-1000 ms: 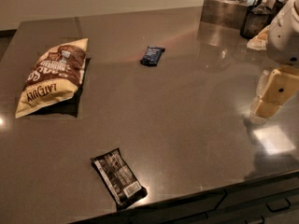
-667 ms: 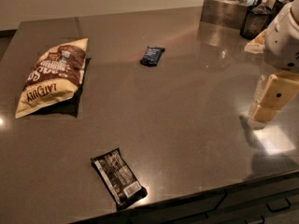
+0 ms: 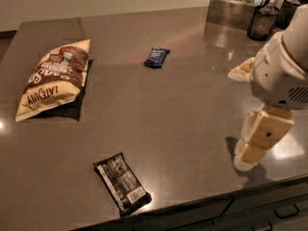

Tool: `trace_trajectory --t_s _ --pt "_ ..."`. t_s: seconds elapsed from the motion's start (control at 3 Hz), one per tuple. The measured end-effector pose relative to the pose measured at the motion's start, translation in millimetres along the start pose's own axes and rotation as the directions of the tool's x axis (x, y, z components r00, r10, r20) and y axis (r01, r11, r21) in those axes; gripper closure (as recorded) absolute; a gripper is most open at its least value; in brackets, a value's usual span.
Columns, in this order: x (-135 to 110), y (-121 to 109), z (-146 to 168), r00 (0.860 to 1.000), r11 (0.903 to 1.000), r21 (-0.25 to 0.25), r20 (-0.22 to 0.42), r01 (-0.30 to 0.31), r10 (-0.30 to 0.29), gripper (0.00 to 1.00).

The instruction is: Move rxbar chocolate near rxbar blueberry

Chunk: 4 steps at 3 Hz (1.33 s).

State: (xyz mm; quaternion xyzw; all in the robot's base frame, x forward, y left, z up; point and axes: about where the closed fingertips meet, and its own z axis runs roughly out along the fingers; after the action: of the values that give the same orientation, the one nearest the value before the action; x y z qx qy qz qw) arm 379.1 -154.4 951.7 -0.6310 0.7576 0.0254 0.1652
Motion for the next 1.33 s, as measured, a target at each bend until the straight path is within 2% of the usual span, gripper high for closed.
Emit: trace_trajectory --t_s 0.33,0.67,1.0,1.33 --pt "-22 25 11 0.998 0.999 -0.042 0.054 -0.015 0.017 0.0" --pt "-50 42 29 0.991 0.9947 -0.081 0.115 -0.063 0.073 0.0" --pt "-92 69 48 0.978 0.9896 -0.103 0.17 -0.101 0.118 0.0" --pt "-123 89 64 0.973 0.9896 -0.089 0.193 -0.112 0.128 0.0"
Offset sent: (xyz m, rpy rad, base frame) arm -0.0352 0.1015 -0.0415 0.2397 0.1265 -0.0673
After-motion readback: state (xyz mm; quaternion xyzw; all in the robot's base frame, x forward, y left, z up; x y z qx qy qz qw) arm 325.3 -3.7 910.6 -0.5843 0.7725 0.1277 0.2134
